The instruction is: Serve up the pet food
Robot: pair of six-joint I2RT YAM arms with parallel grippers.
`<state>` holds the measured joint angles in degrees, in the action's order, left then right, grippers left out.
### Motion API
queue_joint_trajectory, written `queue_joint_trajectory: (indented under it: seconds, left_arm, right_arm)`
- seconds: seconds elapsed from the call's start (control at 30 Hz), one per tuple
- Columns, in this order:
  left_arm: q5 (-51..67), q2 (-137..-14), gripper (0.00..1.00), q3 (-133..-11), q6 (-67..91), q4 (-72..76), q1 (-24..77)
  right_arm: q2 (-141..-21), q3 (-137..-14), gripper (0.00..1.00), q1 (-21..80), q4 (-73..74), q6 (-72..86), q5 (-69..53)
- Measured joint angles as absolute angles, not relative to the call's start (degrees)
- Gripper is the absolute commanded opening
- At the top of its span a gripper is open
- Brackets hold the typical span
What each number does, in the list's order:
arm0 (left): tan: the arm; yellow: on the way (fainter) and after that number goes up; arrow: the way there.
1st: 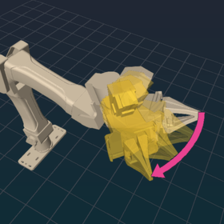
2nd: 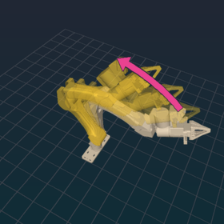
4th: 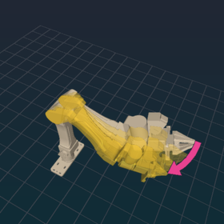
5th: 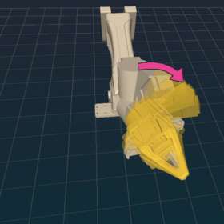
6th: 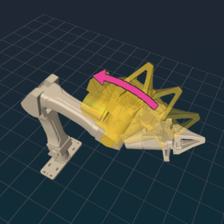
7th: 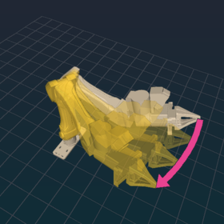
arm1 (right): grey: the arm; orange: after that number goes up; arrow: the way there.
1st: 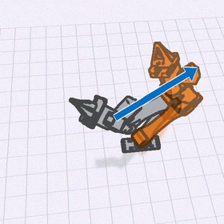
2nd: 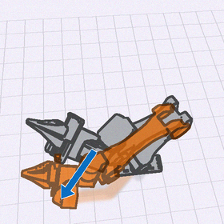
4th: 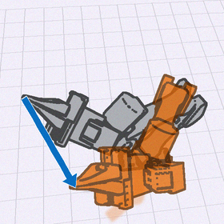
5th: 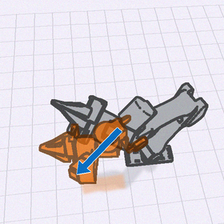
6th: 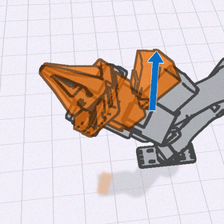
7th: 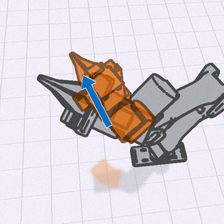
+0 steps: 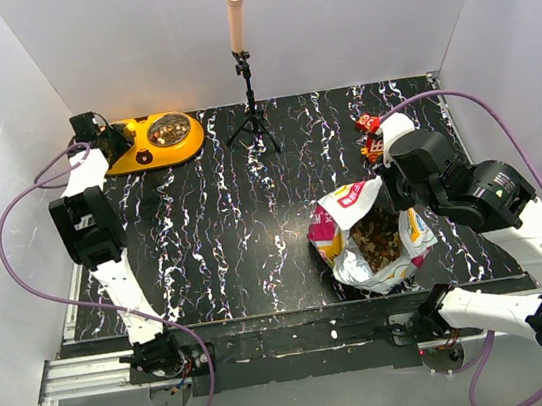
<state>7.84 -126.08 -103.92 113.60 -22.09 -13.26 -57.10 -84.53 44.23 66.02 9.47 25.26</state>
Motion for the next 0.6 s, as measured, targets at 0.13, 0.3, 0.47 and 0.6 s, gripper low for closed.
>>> queue_joint_trajectory:
  seconds: [0.13,0.3,0.47,0.6]
  left_arm:
    - [7.73,-126.32,0.0,-105.08,113.65,-23.73,-12.93]
    - [7.51,-127.31,0.0,-107.37,113.65,-25.43,-12.53]
    - [6.72,-129.54,0.0,-110.04,113.73,-25.39,-11.7]
    - [6.39,-129.69,0.0,-110.63,113.78,-25.82,-11.49]
  right_arm:
    - [-57.1,-84.53,0.01,43.99,66.0,9.23,25.3]
    - [-57.14,-84.53,0.01,43.64,66.04,9.08,25.32]
    - [-57.78,-84.73,0.01,43.46,65.91,8.97,25.32]
    - [-58.26,-85.08,0.01,43.07,66.02,8.97,25.34]
